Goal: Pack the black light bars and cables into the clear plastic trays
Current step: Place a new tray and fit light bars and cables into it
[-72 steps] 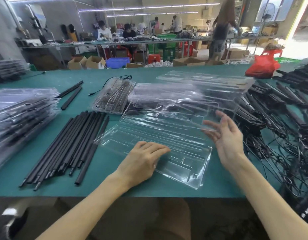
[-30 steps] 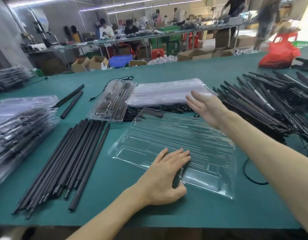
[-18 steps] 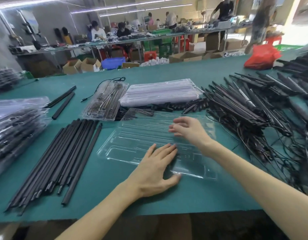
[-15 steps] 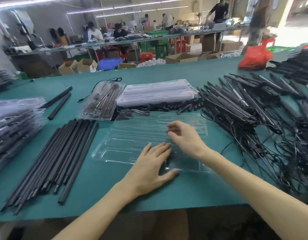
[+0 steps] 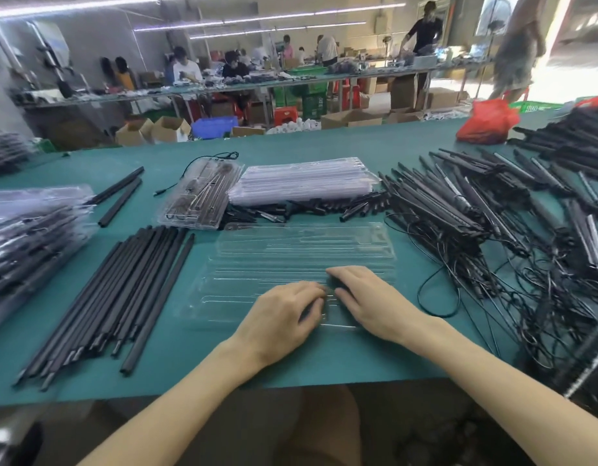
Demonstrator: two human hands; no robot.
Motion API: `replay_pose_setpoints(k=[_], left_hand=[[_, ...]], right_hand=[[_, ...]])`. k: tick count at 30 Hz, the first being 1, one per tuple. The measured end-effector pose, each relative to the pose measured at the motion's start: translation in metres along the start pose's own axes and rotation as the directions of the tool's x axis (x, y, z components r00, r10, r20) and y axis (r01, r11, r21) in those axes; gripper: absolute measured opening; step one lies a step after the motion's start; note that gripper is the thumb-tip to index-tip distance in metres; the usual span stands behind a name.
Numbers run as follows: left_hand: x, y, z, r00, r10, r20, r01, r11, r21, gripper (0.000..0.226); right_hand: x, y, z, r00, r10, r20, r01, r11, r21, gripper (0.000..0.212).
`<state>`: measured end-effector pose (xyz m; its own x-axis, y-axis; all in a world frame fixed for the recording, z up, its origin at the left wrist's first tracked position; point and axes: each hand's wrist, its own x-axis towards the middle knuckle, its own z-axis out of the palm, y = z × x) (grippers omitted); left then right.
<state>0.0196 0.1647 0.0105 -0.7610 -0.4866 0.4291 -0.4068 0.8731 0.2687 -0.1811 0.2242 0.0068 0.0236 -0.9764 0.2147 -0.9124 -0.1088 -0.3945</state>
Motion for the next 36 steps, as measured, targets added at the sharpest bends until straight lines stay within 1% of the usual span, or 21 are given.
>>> replay_pose_setpoints(k=[2,3,6,8,10,12,14,17,21,25,27,29,32,34,36], left_hand=[[0.004,-0.009,-0.004,0.993,-0.119,-0.017,0.118,0.99,-0.082,0.026],[0.007,-0.015,-0.006,0.988,-0.153,-0.015,0.151,0.986,-0.07,0.03],[0.013,-0.04,-0.013,0.974,-0.226,0.021,0.224,0.971,0.082,0.048],[0.012,-0.058,-0.015,0.943,-0.322,0.087,0.31,0.942,0.129,0.057],[0.007,-0.068,-0.011,0.9,-0.404,0.163,0.378,0.911,0.165,0.061],[0.006,-0.073,-0.005,0.878,-0.433,0.206,0.397,0.897,0.192,0.065],[0.006,-0.075,-0.002,0.867,-0.441,0.232,0.394,0.892,0.222,0.074],[0.004,-0.08,-0.001,0.868,-0.438,0.233,0.383,0.89,0.247,0.087],[0.004,-0.082,-0.001,0.866,-0.44,0.237,0.377,0.886,0.271,0.087],[0.011,-0.083,-0.002,0.85,-0.463,0.252,0.381,0.87,0.313,0.082],[0.02,-0.082,-0.004,0.849,-0.473,0.236,0.383,0.858,0.342,0.079],[0.032,-0.076,-0.001,0.873,-0.446,0.198,0.375,0.872,0.314,0.077],[0.055,-0.059,0.011,0.916,-0.367,0.161,0.333,0.92,0.206,0.069],[0.072,-0.045,0.024,0.925,-0.335,0.177,0.315,0.94,0.135,0.063],[0.086,-0.032,0.039,0.927,-0.317,0.2,0.302,0.948,0.101,0.059]], right_hand=[[-0.003,0.002,0.0,1.0,-0.027,0.005,0.027,0.999,-0.023,0.041],[-0.004,0.004,-0.001,0.999,-0.036,0.009,0.036,0.999,-0.029,0.041],[-0.009,0.011,-0.004,0.998,-0.051,0.036,0.052,0.998,-0.033,0.04],[-0.009,0.015,-0.005,0.997,-0.062,0.045,0.064,0.997,-0.032,0.039],[-0.009,0.016,-0.003,0.997,-0.074,0.032,0.075,0.997,-0.035,0.038],[-0.008,0.015,0.0,0.997,-0.076,0.019,0.077,0.996,-0.036,0.038],[-0.009,0.015,0.001,0.997,-0.072,0.013,0.072,0.997,-0.03,0.037],[-0.01,0.013,0.001,0.998,-0.062,0.008,0.062,0.998,-0.024,0.038],[-0.01,0.007,0.0,0.998,-0.057,0.012,0.058,0.997,-0.053,0.039],[-0.011,0.002,-0.003,0.998,-0.056,0.026,0.058,0.995,-0.085,0.042],[-0.011,0.0,-0.004,0.998,-0.057,0.027,0.059,0.994,-0.095,0.043],[-0.012,-0.001,-0.005,0.998,-0.057,0.022,0.059,0.993,-0.101,0.044],[-0.012,-0.002,-0.004,0.998,-0.054,0.018,0.056,0.992,-0.112,0.043],[-0.011,-0.001,-0.004,0.999,-0.053,0.012,0.054,0.993,-0.106,0.043],[-0.011,0.002,-0.003,0.999,-0.046,0.0,0.046,0.996,-0.078,0.042]])
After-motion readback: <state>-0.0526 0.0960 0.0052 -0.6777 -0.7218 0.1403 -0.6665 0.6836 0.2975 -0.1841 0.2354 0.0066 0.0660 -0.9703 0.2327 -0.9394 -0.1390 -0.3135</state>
